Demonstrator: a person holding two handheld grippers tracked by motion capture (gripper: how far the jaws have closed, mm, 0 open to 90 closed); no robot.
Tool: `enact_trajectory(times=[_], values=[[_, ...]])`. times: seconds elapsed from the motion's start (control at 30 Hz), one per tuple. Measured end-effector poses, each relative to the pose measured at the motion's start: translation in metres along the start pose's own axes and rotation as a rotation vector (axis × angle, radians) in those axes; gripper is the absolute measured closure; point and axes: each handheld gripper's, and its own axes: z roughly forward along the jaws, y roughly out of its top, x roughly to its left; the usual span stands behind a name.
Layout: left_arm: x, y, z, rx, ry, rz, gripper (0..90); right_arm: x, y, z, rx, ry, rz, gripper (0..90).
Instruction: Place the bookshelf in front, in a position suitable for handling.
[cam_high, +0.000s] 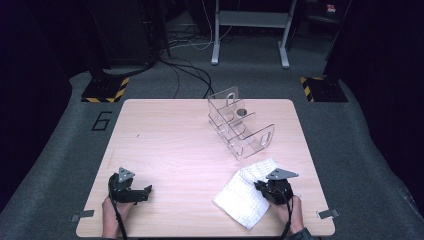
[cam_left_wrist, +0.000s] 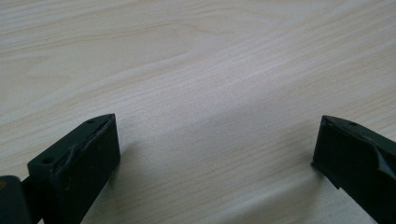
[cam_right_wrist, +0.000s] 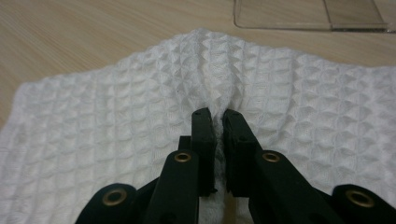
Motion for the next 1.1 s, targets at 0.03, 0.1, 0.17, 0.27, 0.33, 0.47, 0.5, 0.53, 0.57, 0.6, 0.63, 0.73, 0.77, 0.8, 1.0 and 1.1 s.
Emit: enact_trajectory(times=[0.03,0.1,0.17,0.27,0.33,0.47,0.5,0.53,0.57,0.6,0.63,0.73,0.77,0.8,1.0,1.1], values=[[0.0,0.0,0.0,0.0,0.0,0.0,0.4,0.0,0.0,0.0,0.0,0.0,0.0,84.2],[0.0,0.0,0.0,0.0,0.0,0.0,0.4,0.004,0.004,-0.01,-0.044,0.028,0.011,84.3],[0.0,0.0,0.0,0.0,0.0,0.0,0.4,0.007,0.008,-0.017,-0.065,0.036,-0.003,84.3],[0.0,0.0,0.0,0.0,0.0,0.001,0.4,0.014,0.014,-0.024,-0.094,0.065,-0.01,84.3],[0.0,0.0,0.0,0.0,0.0,0.0,0.4,0.017,0.017,-0.025,-0.104,0.07,-0.015,84.3],[0.0,0.0,0.0,0.0,0.0,0.0,0.5,0.032,0.032,-0.03,-0.133,0.116,-0.046,84.3],[0.0,0.0,0.0,0.0,0.0,0.0,0.5,0.036,0.036,-0.03,-0.142,0.12,-0.052,84.3],[0.0,0.0,0.0,0.0,0.0,0.0,0.5,0.038,0.04,-0.03,-0.149,0.13,-0.066,84.3],[0.0,0.0,0.0,0.0,0.0,0.001,0.5,0.041,0.044,-0.03,-0.153,0.141,-0.075,84.3],[0.0,0.0,0.0,0.0,0.0,0.001,0.5,0.044,0.047,-0.03,-0.159,0.144,-0.079,84.3],[0.0,0.0,0.0,0.0,0.0,0.001,0.5,0.047,0.051,-0.029,-0.169,0.151,-0.087,84.3],[0.0,0.0,0.0,0.0,0.0,0.0,0.5,0.052,0.06,-0.027,-0.18,0.169,-0.101,84.3],[0.0,0.0,0.0,0.0,0.0,0.001,0.5,0.055,0.063,-0.026,-0.184,0.174,-0.114,84.3],[0.0,0.0,0.0,0.0,0.0,0.001,0.5,0.061,0.071,-0.023,-0.193,0.185,-0.13,84.3],[0.0,0.0,0.0,0.0,-0.001,0.001,0.5,0.076,0.093,-0.012,-0.227,0.234,-0.166,84.3],[0.0,0.0,0.0,0.0,0.0,0.001,0.5,0.081,0.1,-0.006,-0.237,0.256,-0.164,84.3]])
